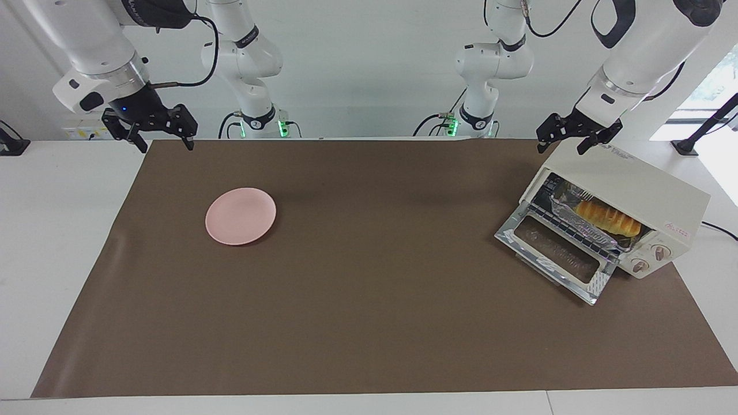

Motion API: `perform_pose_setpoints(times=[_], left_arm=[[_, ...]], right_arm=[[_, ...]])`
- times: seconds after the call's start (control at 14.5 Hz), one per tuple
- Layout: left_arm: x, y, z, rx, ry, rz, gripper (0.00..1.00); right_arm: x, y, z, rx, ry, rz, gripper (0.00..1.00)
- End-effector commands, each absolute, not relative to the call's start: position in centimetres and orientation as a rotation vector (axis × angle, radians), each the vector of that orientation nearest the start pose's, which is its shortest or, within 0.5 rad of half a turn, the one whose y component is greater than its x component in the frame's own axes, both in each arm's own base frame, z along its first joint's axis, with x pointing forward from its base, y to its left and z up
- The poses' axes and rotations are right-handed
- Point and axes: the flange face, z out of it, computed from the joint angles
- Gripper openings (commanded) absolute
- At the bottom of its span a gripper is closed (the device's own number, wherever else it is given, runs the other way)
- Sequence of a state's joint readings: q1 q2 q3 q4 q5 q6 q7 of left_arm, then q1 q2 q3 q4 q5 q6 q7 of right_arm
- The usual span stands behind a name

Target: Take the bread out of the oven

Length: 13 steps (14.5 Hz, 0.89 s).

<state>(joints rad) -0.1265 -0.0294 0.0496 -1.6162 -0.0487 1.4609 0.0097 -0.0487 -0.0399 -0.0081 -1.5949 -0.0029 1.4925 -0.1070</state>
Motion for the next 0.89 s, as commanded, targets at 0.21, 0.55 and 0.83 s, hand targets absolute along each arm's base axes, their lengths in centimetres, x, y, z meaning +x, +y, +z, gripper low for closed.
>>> perform_pose_setpoints(times=[0.21, 0.55, 0.83], left_arm=[[52.9, -4.4, 61.6, -3.161, 0.123, 0.15, 1.0], [55.1, -3.9, 60.5, -3.13, -0.102, 0.127, 1.0], [60.1, -4.3, 56.0, -2.999, -0.505, 0.123, 1.0]], right_arm=[[52.5, -3.3, 63.0, -3.147, -0.1, 0.098, 1.0], [52.5, -3.3, 62.9, -3.147, -0.1, 0.101, 1.0], [52.5, -3.3, 63.0, -3.147, -0.1, 0.098, 1.0]])
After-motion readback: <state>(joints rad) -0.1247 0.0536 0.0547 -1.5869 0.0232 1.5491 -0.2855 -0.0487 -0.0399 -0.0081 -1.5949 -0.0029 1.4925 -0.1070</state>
